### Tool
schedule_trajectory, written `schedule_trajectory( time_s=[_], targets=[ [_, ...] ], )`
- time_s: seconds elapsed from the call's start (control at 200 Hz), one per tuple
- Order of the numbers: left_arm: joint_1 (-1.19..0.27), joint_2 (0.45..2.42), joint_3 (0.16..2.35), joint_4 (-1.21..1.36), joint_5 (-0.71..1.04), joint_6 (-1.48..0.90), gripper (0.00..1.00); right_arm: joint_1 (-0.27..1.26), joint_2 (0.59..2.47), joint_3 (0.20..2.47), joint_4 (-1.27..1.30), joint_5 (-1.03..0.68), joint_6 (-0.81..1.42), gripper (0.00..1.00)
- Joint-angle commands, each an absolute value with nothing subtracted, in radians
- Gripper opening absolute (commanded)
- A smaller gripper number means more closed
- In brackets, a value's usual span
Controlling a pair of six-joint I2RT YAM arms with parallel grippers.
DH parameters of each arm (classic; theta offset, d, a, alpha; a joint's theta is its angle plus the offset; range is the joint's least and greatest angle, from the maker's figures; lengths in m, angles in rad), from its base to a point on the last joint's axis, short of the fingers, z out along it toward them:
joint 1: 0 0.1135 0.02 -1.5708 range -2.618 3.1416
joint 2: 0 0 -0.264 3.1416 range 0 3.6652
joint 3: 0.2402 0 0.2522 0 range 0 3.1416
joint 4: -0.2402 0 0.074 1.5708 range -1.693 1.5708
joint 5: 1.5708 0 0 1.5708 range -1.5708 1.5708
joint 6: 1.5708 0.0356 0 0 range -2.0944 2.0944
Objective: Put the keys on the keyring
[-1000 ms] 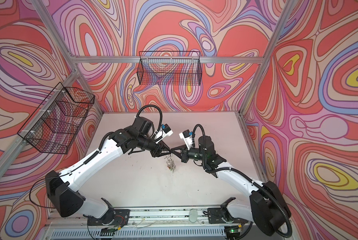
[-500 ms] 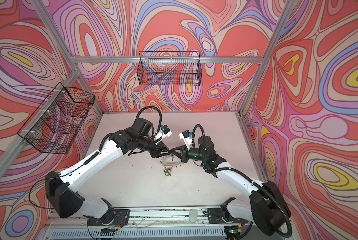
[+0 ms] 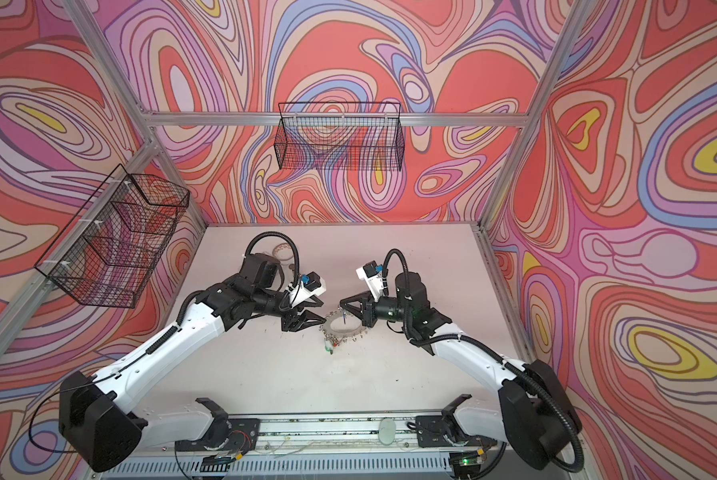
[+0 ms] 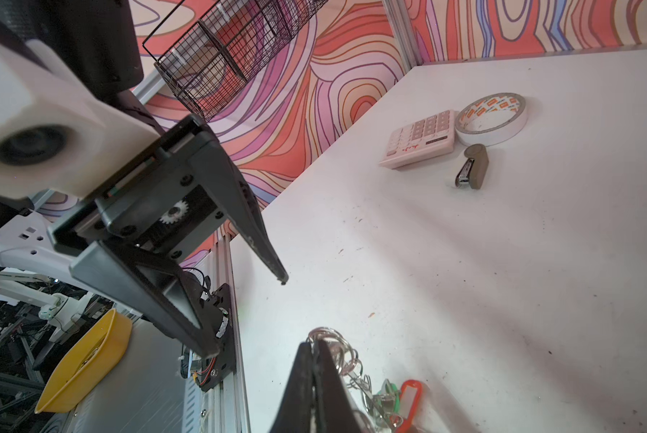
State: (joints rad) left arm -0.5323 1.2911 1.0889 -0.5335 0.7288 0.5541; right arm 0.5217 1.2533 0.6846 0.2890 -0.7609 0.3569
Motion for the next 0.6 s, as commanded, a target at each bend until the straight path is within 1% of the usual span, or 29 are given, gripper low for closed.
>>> schedule_trajectory(
  time_s=[0.0,0.27,0.491,0.591],
  targets=[
    [-0.511,1.339,1.129,-0.519,0.793,0.721,0.54,0.532,1.252,0.724,0.305,-0.789,0.331,0.00],
    [-0.495,1.440,1.207,-0.533,0.865,0.816,0.54,0.542,1.250,0.727,0.292,-0.794,0.323,0.00],
    [-0.494,1.495,1.252,-0.597,0.960,0.837,0.47,0.544,1.253,0.735,0.278,-0.792,0.314,0.00],
    [-0.495,1.500,1.243,-0.598,0.967,0.831,0.45,0.543,1.253,0.735,0.278,-0.794,0.312,0.00]
  ],
)
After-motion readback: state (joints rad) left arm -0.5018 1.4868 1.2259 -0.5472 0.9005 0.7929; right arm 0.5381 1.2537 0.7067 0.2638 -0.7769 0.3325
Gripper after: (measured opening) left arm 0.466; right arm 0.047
